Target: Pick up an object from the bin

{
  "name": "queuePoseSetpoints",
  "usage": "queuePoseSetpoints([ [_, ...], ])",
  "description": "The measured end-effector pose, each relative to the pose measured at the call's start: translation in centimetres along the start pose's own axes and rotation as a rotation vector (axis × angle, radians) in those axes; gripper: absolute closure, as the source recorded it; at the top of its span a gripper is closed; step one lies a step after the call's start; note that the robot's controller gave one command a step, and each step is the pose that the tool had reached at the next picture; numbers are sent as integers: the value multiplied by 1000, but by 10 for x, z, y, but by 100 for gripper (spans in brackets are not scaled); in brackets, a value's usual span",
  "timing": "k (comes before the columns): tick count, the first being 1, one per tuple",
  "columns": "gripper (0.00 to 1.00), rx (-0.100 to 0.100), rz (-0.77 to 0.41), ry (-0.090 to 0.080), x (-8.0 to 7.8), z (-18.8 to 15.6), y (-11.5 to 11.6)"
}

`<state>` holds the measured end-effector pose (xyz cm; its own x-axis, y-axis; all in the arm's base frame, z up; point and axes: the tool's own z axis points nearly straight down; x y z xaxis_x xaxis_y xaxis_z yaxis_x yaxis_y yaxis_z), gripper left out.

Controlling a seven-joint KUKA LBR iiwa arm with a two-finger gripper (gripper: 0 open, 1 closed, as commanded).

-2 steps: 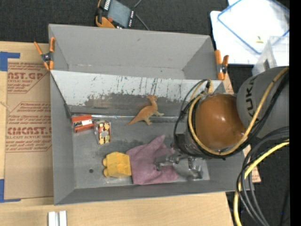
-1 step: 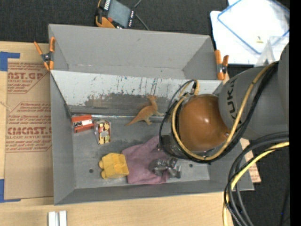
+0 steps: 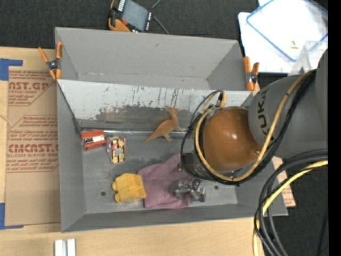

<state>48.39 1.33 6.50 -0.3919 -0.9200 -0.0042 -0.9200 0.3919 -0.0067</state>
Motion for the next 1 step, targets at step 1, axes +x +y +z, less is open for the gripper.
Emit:
queuePoseSetpoints([
  [1, 100, -2, 0, 0, 0, -9, 1],
])
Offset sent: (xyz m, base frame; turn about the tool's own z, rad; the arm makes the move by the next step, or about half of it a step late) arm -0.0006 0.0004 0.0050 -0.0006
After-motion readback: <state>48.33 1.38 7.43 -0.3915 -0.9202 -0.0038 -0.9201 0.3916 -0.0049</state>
